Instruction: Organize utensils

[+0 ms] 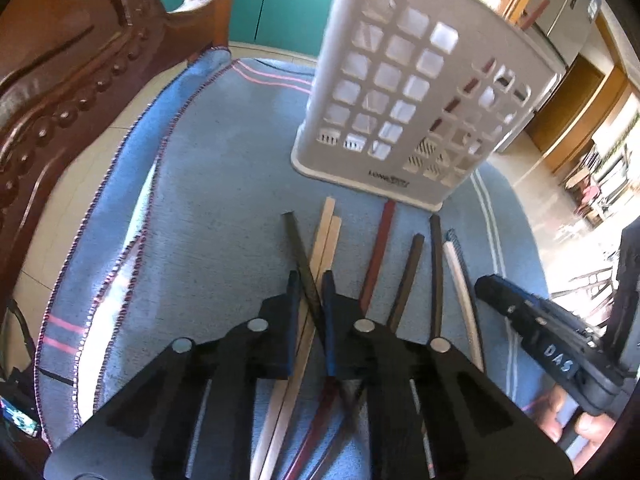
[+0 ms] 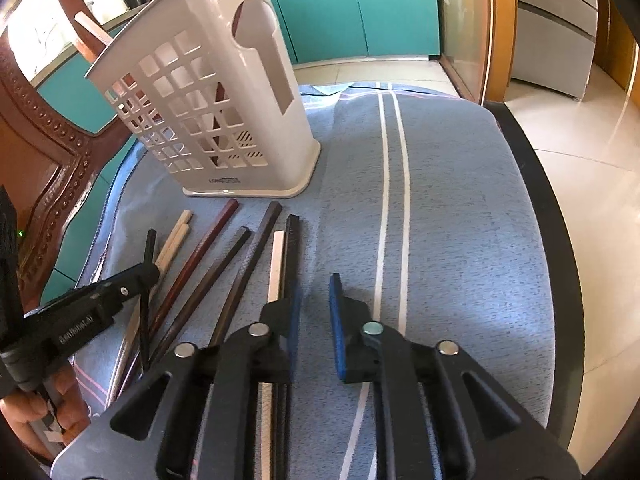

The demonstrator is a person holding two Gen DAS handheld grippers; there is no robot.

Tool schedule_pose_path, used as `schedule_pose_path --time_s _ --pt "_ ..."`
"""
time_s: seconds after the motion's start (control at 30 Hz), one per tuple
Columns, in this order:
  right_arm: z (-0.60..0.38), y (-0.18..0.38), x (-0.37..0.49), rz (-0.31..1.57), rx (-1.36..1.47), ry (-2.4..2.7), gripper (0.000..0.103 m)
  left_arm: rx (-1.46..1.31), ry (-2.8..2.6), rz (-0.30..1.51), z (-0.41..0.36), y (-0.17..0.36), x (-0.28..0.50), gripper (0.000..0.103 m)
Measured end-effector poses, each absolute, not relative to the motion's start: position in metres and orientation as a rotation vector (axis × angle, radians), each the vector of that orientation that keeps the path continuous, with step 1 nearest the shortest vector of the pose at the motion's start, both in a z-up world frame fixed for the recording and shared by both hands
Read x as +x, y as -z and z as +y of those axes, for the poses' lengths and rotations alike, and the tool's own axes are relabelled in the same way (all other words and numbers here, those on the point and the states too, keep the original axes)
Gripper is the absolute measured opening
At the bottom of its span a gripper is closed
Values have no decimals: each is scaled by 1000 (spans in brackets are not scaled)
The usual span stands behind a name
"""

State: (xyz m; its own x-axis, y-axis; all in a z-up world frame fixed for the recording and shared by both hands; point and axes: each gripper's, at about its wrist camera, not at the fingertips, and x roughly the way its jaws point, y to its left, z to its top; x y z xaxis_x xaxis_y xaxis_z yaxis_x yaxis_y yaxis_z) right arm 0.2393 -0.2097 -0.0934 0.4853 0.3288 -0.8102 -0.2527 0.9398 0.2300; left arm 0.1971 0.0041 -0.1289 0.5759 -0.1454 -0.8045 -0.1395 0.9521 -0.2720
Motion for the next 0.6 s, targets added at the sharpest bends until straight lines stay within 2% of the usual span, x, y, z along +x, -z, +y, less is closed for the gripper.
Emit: schedule_pose_path --time_s 0.6 --pt "-182 92 229 958 -98 -366 19 -324 -77 991 36 135 205 7"
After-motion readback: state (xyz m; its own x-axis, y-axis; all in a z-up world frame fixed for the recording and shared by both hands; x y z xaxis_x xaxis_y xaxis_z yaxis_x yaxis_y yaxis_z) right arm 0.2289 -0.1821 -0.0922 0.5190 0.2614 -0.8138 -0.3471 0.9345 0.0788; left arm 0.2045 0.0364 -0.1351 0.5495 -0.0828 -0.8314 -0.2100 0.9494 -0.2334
